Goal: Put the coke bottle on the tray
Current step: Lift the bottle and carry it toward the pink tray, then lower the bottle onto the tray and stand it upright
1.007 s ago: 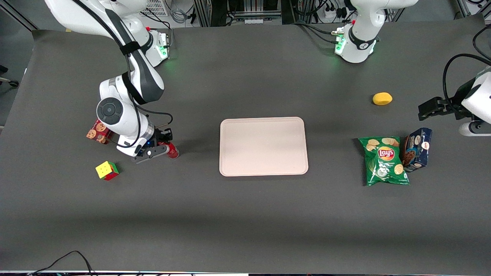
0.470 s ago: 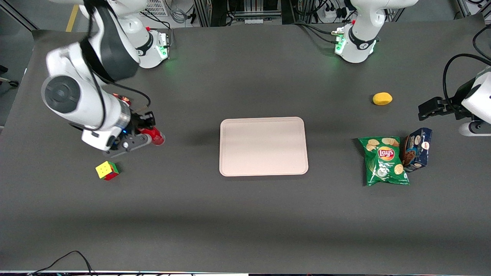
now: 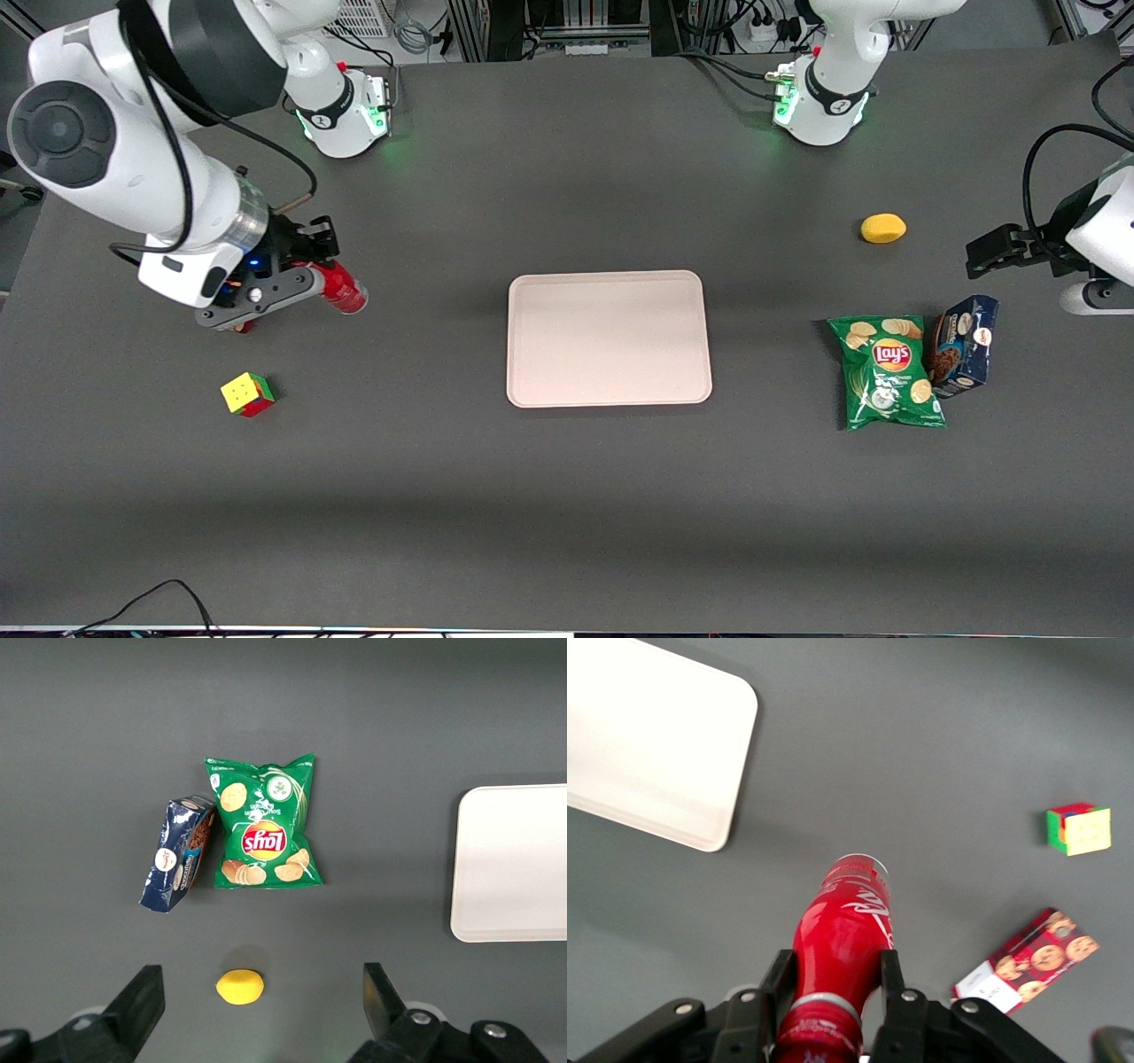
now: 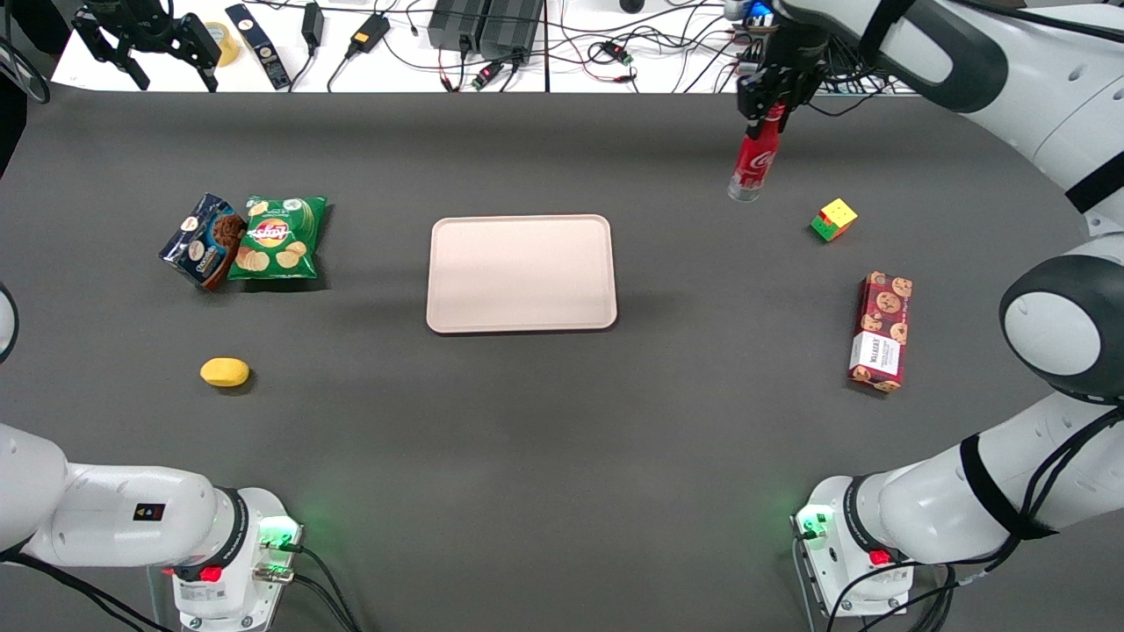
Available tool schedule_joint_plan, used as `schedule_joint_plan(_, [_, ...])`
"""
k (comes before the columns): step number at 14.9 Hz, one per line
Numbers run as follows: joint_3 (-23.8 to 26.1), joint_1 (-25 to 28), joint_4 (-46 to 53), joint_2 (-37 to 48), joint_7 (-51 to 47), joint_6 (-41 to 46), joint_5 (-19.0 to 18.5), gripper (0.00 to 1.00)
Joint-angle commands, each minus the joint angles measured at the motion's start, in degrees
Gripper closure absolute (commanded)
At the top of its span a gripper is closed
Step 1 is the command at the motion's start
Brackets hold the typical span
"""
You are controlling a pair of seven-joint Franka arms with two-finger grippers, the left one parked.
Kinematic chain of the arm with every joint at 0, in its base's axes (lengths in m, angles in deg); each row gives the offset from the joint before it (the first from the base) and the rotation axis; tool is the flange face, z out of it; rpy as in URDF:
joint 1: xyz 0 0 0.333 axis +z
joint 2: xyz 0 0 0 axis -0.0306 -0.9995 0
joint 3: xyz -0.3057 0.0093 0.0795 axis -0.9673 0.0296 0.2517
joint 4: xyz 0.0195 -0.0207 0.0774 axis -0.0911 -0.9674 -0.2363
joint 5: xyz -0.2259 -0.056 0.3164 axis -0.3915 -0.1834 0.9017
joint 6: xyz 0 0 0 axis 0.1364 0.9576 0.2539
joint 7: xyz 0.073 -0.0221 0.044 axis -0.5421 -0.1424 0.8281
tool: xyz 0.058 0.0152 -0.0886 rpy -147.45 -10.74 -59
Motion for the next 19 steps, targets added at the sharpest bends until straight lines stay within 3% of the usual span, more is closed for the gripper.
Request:
schedule_joint_plan(1, [0.0, 8.3, 3.7, -1.3, -14.5, 0.6, 1.1, 1.0])
schedule_joint_plan(4, [-0.4, 14.6, 5.2, -2.3, -25.5, 0.1, 2.8, 1.0])
schedule_joint_plan(8, [1.6, 18.6, 6.1, -5.0, -39.0, -5.2, 5.3, 1.0])
schedule_joint_plan(12, [4.7, 18.8, 5.7, -11.6, -40.9, -14.2, 3.1, 1.0])
schedule_joint_plan(17, [5.6, 19.3, 5.6, -20.1, -40.5, -21.6, -5.5, 1.0])
schedule_joint_plan(19, [5.6, 19.2, 5.5, -21.6, -40.5, -24.0, -6.1, 1.0])
